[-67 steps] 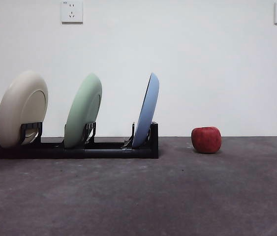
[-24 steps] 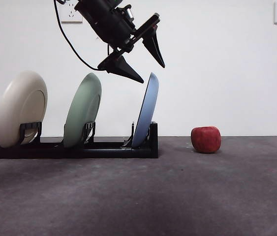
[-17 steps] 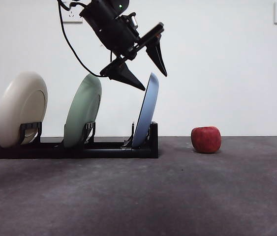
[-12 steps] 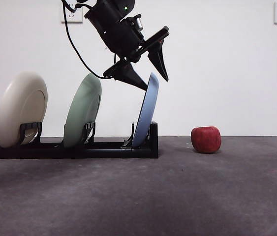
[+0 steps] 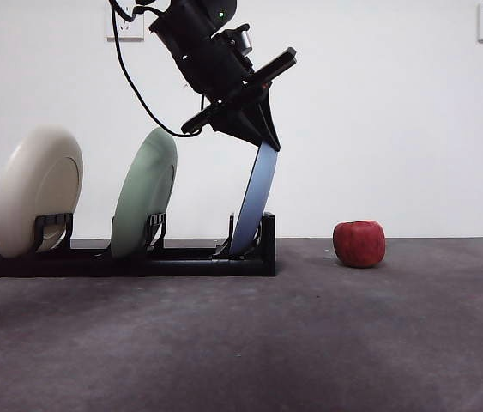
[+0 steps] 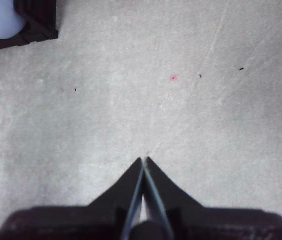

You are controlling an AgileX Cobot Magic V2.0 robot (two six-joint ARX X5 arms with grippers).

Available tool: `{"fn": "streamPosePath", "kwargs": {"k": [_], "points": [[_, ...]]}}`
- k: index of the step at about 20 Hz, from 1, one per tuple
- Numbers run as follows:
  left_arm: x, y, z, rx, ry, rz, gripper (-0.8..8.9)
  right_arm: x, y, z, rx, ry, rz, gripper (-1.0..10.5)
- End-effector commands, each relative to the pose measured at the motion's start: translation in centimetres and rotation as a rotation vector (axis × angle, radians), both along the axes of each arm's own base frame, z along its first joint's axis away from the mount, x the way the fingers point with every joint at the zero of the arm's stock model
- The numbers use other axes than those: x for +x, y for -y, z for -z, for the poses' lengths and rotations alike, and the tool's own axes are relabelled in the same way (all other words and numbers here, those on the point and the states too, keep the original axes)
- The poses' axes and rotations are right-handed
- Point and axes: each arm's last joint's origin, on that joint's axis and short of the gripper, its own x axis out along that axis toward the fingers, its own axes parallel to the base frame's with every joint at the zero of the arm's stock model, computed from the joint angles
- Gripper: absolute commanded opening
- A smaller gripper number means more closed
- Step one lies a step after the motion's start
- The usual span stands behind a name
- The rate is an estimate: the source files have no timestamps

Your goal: Take the blue plate from the plate rack,put the plate on the table,take the apple from the table,put the apple in the plate

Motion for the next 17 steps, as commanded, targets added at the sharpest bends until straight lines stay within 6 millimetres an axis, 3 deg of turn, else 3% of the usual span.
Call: {"fn": "streamPosePath", "kwargs": {"k": [1, 9, 13, 17], "points": [[0.3, -0.1, 0.3, 0.011, 0.013, 0.015, -0.08, 0.0, 0.0, -0.1, -0.014, 0.009, 0.001, 0.0], [-0.7, -0.2, -3.3, -0.117, 0.026, 0.122, -0.08, 0.1, 0.2, -0.1, -0.060, 0.012, 0.034, 0.0], [-2.5, -0.5, -5.6, -0.104, 0.038, 0.141, -0.08, 0.1, 0.3, -0.1, -0.081, 0.013, 0.049, 0.0], [-5.7, -1.4, -8.6, -0.025, 0.072, 0.148, -0.08, 0.1, 0.3, -0.1, -0.081, 0.013, 0.049, 0.0]]}}
